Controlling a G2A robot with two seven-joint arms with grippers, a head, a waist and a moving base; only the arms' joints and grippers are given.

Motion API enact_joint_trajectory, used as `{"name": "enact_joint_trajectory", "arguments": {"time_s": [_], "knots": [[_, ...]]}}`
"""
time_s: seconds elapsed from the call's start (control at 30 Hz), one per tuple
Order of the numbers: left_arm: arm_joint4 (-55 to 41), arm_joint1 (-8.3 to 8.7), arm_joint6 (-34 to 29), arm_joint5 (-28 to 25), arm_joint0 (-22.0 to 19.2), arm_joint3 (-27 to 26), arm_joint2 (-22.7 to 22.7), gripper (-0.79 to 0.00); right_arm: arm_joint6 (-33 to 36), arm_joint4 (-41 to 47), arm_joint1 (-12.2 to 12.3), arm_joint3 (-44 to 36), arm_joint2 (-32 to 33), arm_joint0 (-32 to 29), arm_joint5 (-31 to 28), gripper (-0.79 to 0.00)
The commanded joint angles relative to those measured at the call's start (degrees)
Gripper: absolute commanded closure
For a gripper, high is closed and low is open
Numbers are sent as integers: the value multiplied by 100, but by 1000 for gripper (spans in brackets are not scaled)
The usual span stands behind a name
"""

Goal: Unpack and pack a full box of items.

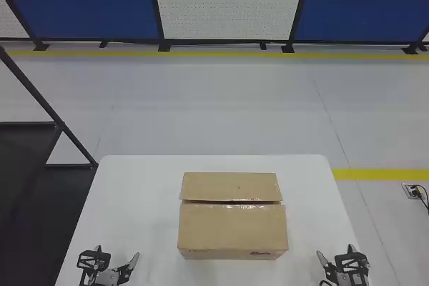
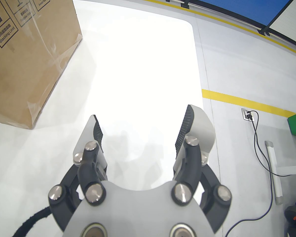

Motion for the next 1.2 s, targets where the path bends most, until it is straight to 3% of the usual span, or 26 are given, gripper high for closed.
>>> {"name": "enact_joint_trajectory", "arguments": {"time_s": [0.0, 0.43, 0.47, 0.67, 0.87, 1.17], "knots": [[0, 0, 0, 0, 0, 0, 0, -784, 0, 0, 0, 0, 0, 0, 0, -639], [0, 0, 0, 0, 0, 0, 0, -784, 0, 0, 0, 0, 0, 0, 0, -642], [-8, 1, 5, -71, 1, -19, 23, -785, 0, 0, 0, 0, 0, 0, 0, -785], [-154, 32, 57, -707, -40, -128, -157, -785, -230, -177, 18, -244, 51, -54, -400, -785], [-987, 69, 6, -1471, 44, -374, -650, -785, -292, -718, 59, -681, 162, -49, -774, -785], [-2980, 198, -1418, -2918, -262, -606, -1434, -785, -183, -1751, 162, -1032, 401, 289, -1581, -785]]}}
